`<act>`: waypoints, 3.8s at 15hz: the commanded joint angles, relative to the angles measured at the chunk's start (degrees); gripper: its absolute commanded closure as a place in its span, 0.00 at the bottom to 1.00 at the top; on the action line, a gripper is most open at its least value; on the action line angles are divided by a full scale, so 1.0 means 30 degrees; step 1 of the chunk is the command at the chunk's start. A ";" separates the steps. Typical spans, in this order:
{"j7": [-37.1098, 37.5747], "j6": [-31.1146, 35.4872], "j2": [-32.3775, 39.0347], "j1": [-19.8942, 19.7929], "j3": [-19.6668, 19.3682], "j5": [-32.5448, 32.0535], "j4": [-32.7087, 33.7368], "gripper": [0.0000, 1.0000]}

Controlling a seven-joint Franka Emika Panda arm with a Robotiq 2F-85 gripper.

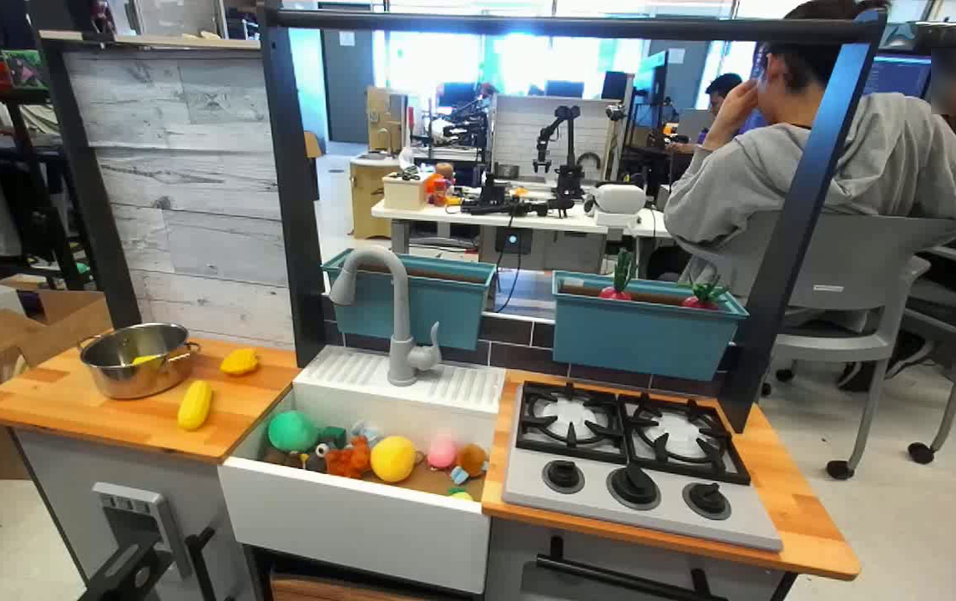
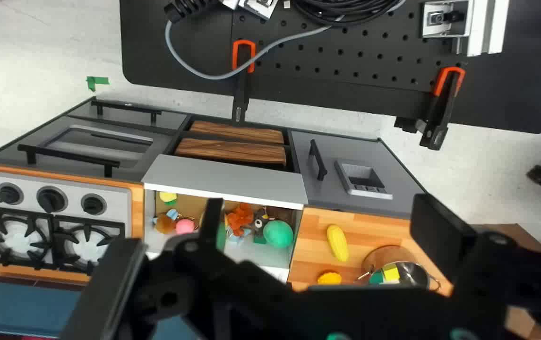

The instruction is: Pick up the yellow toy from the sink and put it on the countertop.

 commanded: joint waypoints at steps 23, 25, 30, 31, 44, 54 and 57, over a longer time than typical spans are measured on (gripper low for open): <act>0.7271 1.5616 1.9156 -0.0425 0.0340 0.3532 0.4462 0.00; 0.8854 1.6999 2.1616 -0.0343 0.0331 0.4051 0.5919 0.00; 1.2328 1.9619 2.7845 0.0338 0.0056 0.5882 1.0303 0.00; 1.2856 1.9840 2.9104 0.0581 -0.0128 0.6220 1.1350 0.00; 2.0234 1.7136 4.1625 0.3551 -0.4191 0.8815 2.4529 0.00; 1.9525 1.5393 4.1820 0.0234 -0.0102 0.8735 2.7549 0.00; 1.7985 1.5666 4.1135 -0.1030 0.1918 0.9075 2.7337 0.00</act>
